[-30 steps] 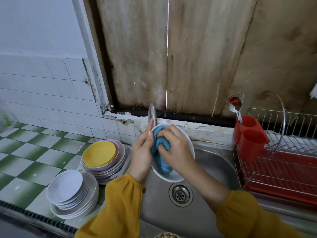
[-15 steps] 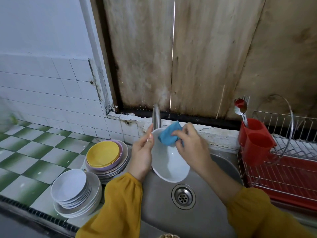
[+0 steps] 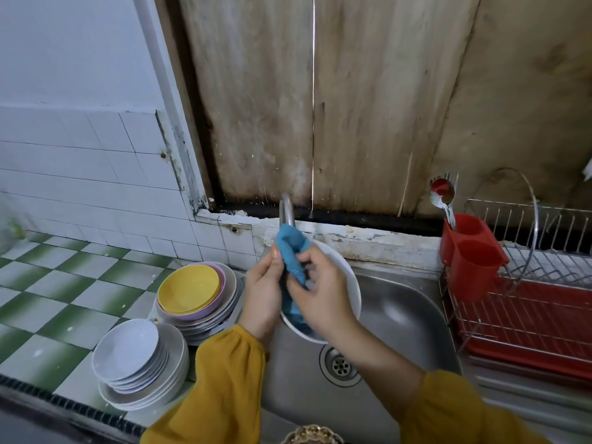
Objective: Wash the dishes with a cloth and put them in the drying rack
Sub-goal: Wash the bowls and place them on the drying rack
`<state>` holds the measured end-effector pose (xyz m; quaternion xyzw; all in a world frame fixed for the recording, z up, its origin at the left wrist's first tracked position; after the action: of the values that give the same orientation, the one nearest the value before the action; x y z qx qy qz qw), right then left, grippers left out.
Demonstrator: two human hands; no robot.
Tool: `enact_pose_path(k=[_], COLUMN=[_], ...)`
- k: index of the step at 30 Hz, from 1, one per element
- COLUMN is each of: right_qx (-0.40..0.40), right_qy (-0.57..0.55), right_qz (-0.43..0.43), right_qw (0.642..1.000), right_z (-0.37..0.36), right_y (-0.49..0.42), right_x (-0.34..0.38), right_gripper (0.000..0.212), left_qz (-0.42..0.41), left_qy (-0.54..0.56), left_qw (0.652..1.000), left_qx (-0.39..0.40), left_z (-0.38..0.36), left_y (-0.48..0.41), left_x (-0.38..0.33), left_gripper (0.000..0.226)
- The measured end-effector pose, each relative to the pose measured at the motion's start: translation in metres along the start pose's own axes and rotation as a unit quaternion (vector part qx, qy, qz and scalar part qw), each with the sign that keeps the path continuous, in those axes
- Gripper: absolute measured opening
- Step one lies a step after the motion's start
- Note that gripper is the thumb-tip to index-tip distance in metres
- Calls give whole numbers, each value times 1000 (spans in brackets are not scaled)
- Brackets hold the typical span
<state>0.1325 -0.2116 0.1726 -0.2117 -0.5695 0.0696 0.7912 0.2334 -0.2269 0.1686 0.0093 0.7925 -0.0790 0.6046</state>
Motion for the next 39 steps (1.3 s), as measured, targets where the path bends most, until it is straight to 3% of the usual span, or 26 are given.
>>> enact_pose_path(k=[3,5,7,8,10,12,13,15,16,17,18,19,20,21,23,25,27,29,31,32,33,36,37,39], right_qx=[156,287,286,226,51,-33,-15,126,222,300,316,283,190,74,-57,-18,154,318,338,296,218,17,1,50], right_qy=[31,214,414,456,403,273,207,139,168,265,363,447,490,469,347,223,148,256,424,490,519,445,414,334], right_qz=[10,74,99,101,125,139,135,114,118,137,133,120,135,141,148,121,68,100,128,124,131,107,115,87], right_qw=[987,931,859,855,905,951,969,976,953,906,867,840,840,869,924,967,975,907,830,810,816,889,903,937], right_z=[-6,-6,9,22,42,40,31,6,-5,-11,-7,4,19,34,42,26,3,-11,2,12,22,36,28,8], right_y=[10,15,8,-1,-13,-14,-11,1,9,16,16,10,1,-6,-4,-3,9,26,27,20,9,0,3,10], right_x=[8,10,1,3,19,24,27,25,25,20,9,2,7,18,28,31,32,31,17,14,17,17,18,15], right_gripper=[20,23,27,28,25,21,21,24,26,27,29,29,27,25,24,26,31,35,34,32,29,24,24,26], left_qz=[-11,-24,-20,-19,-21,-25,-20,-14,-21,-32,-34,-30,-27,-27,-36,-26,-9,-20,-15,-10,-8,-9,-11,-9], left_qy=[0,-22,-34,-38,-51,-52,-39,-20,-28,-40,-45,-40,-36,-41,-61,-32,8,-10,-21,-21,-19,-40,-40,-39], left_qw=[1000,999,999,999,998,998,998,999,999,998,998,998,999,998,996,996,996,997,998,999,999,996,995,994], left_qx=[9,9,11,16,22,31,38,41,35,32,27,25,22,26,51,83,88,68,51,45,43,79,89,106], left_z=[5,9,9,6,-1,-10,-12,-6,-1,4,9,11,11,8,-5,-13,-8,4,14,17,17,3,-3,-10], left_y=[-2,-1,1,2,4,5,6,5,5,4,4,4,6,8,11,9,7,3,1,2,3,5,7,6], left_x=[-11,-15,-13,-11,-7,-9,-11,-15,-19,-22,-21,-19,-15,-14,-13,-13,-16,-24,-19,-16,-14,-8,-8,-10], left_gripper=[34,35,35,33,28,31,33,35,34,33,31,30,29,28,29,34,36,33,31,31,31,35,35,35])
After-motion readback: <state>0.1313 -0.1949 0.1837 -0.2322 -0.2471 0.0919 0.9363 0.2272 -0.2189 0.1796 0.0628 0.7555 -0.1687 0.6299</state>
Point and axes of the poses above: each hand's wrist, its own y-axis away from the middle knuckle, its own z-axis out of the back of the hand, x = y × z, the point moved 8 cm from there along -y, towards the middle knuckle, and after that the axes turned 2 degrees about x, right-handed, at the moved point
